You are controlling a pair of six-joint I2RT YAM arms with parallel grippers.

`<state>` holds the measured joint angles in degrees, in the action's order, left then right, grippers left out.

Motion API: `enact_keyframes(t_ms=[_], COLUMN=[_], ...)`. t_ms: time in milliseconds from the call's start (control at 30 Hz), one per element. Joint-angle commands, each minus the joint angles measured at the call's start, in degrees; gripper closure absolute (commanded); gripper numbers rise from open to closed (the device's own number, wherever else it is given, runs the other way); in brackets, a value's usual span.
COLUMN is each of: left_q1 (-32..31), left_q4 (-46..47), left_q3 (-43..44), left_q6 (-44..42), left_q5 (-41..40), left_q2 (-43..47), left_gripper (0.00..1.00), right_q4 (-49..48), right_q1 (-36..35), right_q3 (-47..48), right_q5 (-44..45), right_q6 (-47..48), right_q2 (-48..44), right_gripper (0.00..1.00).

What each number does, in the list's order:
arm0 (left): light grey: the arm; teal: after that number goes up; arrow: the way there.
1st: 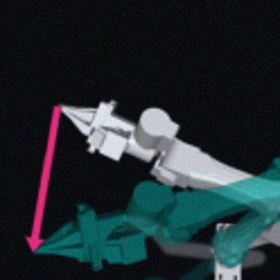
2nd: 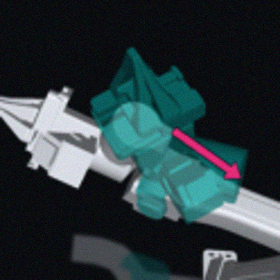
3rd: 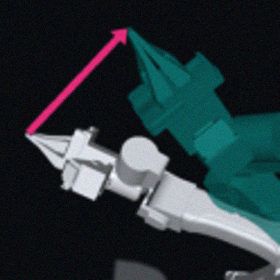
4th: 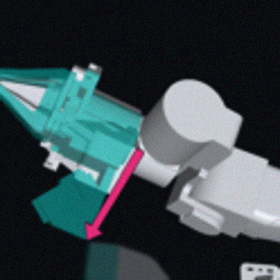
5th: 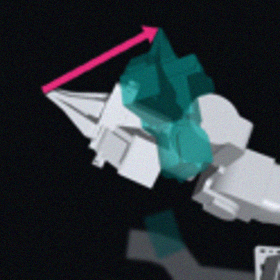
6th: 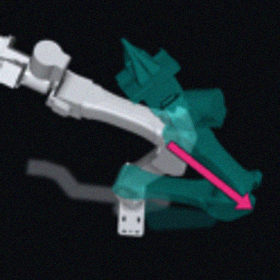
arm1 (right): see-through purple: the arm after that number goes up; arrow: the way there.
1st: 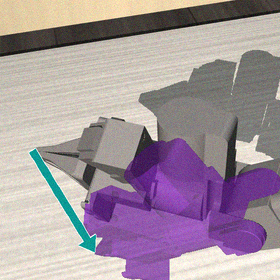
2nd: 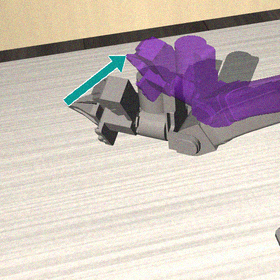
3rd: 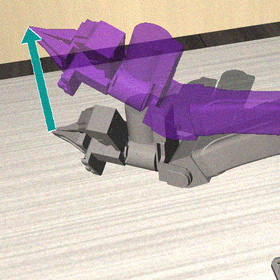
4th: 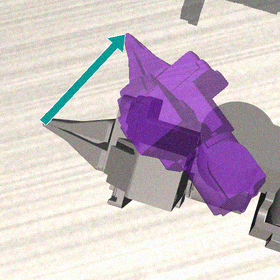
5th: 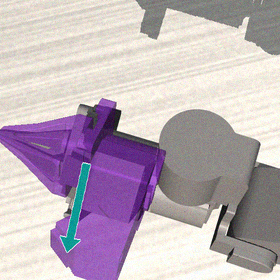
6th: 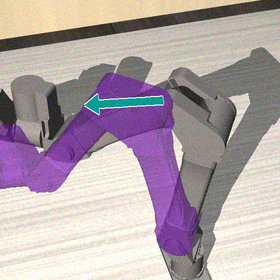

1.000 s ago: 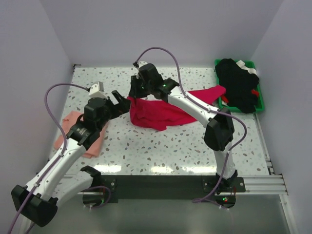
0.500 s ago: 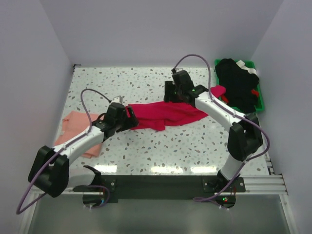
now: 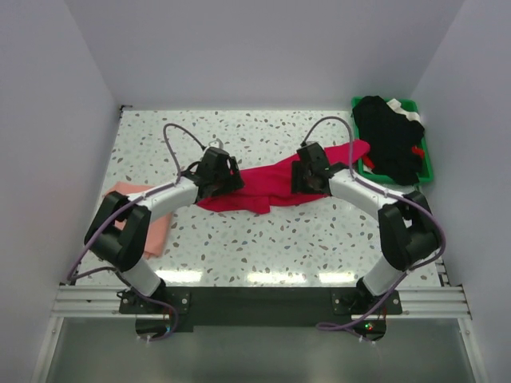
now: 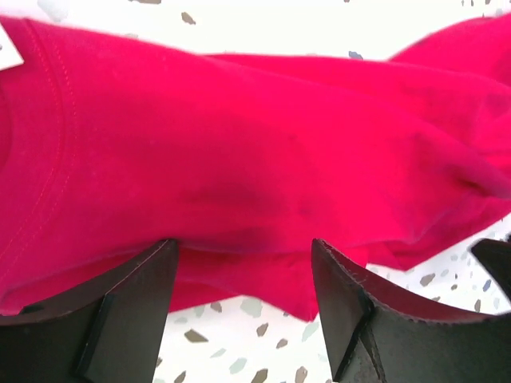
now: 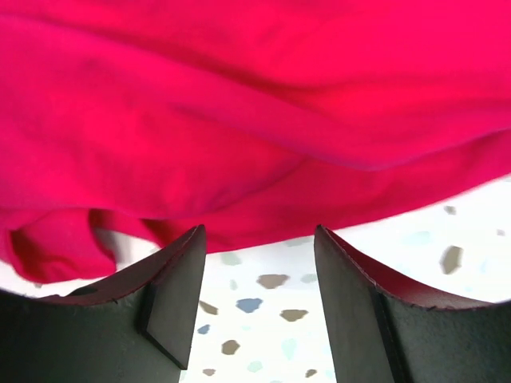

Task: Fold and stack the t-shirts
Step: Flatten the tshirt out

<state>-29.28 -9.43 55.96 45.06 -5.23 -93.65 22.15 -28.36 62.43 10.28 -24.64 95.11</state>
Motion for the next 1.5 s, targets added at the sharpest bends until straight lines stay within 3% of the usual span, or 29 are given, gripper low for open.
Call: enact_keyframes(t_ms=[0,100,200,333,500,533,733,767,800,833,1000,1233,1467], left_q1=[0.2,0.3,0.3,0.8,1.9,2.8,5.3,5.1,4.8,4.7,2.2,-0.7,-1.1], left_q4=[1.5,0.6,0.1,-1.4,-3.1,-3.1,-5.9,-6.2,-6.2,-5.7,-4.5,-4.7,-6.0], left_q3=[3.4,5.0,6.8,10.2,14.4,14.9,18.0,16.6,15.5,14.2,6.2,5.2,11.7], left_q6=[1.0,1.1,1.1,0.6,-0.4,-0.5,-3.4,-3.7,-3.6,-3.3,-2.9,-4.6,-6.8], left_q5=[-2.2,-2.8,-3.3,-3.9,-4.8,-4.7,-2.6,-3.4,-3.4,-3.4,-4.5,-6.0,-5.3], left_q2=[-2.6,-5.5,-6.8,-8.2,-10.2,-10.4,-10.2,-9.5,-8.1,-7.2,-3.5,-4.1,-10.3], left_gripper=[0.28,0.31,0.41,0.67,0.90,1.00,0.98,0.90,0.71,0.64,0.46,0.41,0.41], right_q4=[-4.3,-3.9,-4.3,-4.3,-5.3,-5.5,-5.1,-5.6,-5.8,-6.0,-6.1,-6.5,-7.3], right_q1=[1.6,1.9,2.0,2.4,3.7,3.7,4.8,5.1,5.2,5.3,5.4,6.4,7.2], right_q3=[-0.6,-1.1,-2.2,-3.9,-5.3,-5.6,-5.9,-6.3,-6.8,-6.9,-6.7,-6.5,-6.5], right_q5=[2.5,2.4,2.7,3.8,3.6,3.6,4.0,4.0,4.0,3.9,3.5,3.5,3.1], right_q6=[0.8,0.8,0.4,-0.6,-2.5,-2.8,-3.2,-3.1,-3.2,-3.4,-3.7,-3.7,-4.0], right_q2=[-4.7,-5.4,-6.6,-6.6,-6.2,-6.1,-5.0,-5.0,-4.9,-4.8,-3.5,-2.3,-0.8], right_gripper=[0.40,0.40,0.39,0.39,0.39,0.39,0.37,0.37,0.37,0.37,0.37,0.37,0.37])
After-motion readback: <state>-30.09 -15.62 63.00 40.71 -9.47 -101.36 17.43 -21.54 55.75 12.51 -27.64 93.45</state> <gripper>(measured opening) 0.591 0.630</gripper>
